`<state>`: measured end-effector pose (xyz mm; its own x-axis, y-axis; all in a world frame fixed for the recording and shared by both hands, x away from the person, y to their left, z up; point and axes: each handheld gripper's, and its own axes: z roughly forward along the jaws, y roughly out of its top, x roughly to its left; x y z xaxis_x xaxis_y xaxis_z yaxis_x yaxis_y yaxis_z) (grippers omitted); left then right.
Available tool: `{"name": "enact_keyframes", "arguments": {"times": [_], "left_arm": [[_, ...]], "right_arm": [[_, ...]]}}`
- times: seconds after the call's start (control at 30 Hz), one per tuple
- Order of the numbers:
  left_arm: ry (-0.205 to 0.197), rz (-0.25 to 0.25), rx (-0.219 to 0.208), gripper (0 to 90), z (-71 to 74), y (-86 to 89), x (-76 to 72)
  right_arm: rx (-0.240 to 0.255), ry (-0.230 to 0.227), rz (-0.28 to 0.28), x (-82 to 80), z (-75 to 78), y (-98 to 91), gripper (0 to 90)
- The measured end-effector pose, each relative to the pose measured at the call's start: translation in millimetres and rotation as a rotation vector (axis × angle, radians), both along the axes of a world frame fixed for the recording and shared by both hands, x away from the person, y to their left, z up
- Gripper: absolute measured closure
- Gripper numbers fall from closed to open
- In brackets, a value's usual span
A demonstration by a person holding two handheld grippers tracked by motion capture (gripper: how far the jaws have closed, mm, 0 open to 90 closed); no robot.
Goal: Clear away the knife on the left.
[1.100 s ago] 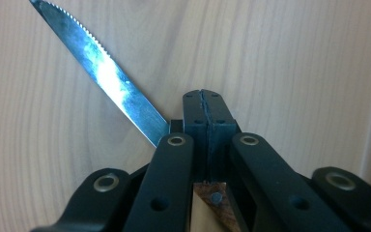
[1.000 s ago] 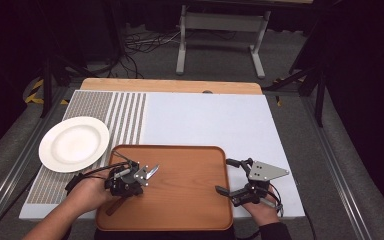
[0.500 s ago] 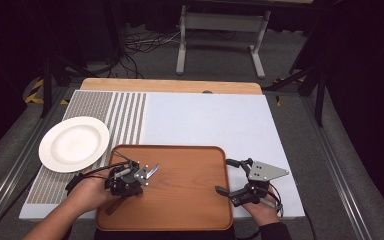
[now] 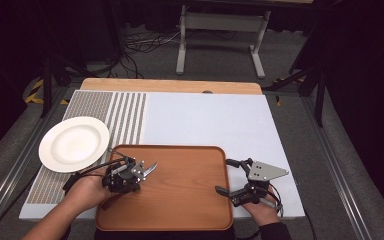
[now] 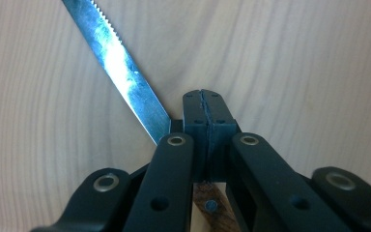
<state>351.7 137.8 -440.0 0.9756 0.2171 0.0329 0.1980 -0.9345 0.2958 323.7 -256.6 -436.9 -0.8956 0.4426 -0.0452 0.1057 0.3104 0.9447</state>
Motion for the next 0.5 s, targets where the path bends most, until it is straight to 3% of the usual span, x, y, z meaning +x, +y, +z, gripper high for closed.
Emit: {"name": "enact_keyframes", "arguments": {"times": [0.5], "left_arm": [[-0.014,0.08,-0.015,90.0,-1.0,9.0,9.4]], "right_arm": [[0.0,0.003,0.0,0.3,-0.2,0.0,7.3]]}}
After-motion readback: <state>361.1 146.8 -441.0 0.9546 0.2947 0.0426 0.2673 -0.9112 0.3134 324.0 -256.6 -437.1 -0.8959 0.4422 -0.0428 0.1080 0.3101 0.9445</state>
